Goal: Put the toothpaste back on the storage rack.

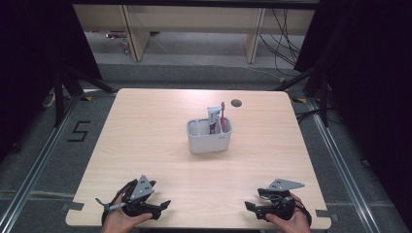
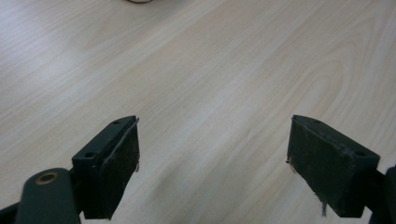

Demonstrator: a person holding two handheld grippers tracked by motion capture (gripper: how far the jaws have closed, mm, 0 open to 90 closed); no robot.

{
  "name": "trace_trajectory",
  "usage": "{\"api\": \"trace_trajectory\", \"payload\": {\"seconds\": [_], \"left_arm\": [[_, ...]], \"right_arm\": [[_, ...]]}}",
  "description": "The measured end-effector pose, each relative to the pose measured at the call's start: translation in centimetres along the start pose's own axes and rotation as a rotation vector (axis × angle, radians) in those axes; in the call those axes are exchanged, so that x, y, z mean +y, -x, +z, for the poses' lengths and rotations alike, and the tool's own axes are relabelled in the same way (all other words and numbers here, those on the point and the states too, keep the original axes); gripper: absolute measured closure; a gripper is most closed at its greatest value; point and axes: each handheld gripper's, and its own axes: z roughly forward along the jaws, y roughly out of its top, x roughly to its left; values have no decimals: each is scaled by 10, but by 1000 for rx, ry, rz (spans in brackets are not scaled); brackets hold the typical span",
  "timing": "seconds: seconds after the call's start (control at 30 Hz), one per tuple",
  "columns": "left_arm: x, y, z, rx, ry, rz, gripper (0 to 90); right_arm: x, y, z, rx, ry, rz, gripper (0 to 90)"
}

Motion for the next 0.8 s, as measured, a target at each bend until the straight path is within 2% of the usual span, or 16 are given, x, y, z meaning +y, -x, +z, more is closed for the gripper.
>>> {"api": "trace_trajectory", "payload": {"seconds": [0.07,0.2,0.23,0.3,0.33,0.37,0.4,0.43,0.47,0.53,0.6,0.63,0.7,0.73,0.77,0.8], "left_arm": [[-3,3,1,-7,2,-4,164],[-6,9,3,7,-24,27,164],[-6,11,4,2,-12,18,164],[-7,12,5,8,-19,29,164],[-7,13,5,4,-25,29,164],[-8,13,5,7,-31,31,164],[-8,14,5,-1,-32,33,165],[-9,15,7,-1,-18,11,164],[-9,13,6,-1,-43,38,165],[-9,12,6,11,-37,34,165],[-9,11,5,8,-39,35,165],[-10,12,7,10,-21,12,165],[-10,11,7,12,-23,14,165],[-10,11,7,12,-19,6,165],[-10,9,6,12,-44,33,165],[-10,9,6,9,-41,33,165]], "right_arm": [[0,0,0,0,-1,0,259],[0,0,0,0,4,0,253],[0,0,-1,-7,1,-2,252],[0,0,-1,-9,0,-2,251],[0,-1,-1,-6,-3,1,250],[0,-3,0,10,-10,30,248],[0,-2,-1,8,-8,22,248],[1,-1,-1,1,-6,7,247],[1,-1,-1,1,-5,7,244],[0,-2,0,8,0,25,242],[0,-1,0,4,5,13,238],[0,-1,0,-4,3,1,236],[1,-1,0,-6,0,5,229],[0,-2,0,2,-3,24,222],[1,-1,0,-9,-1,7,218],[1,-1,0,-9,0,5,215]]}}
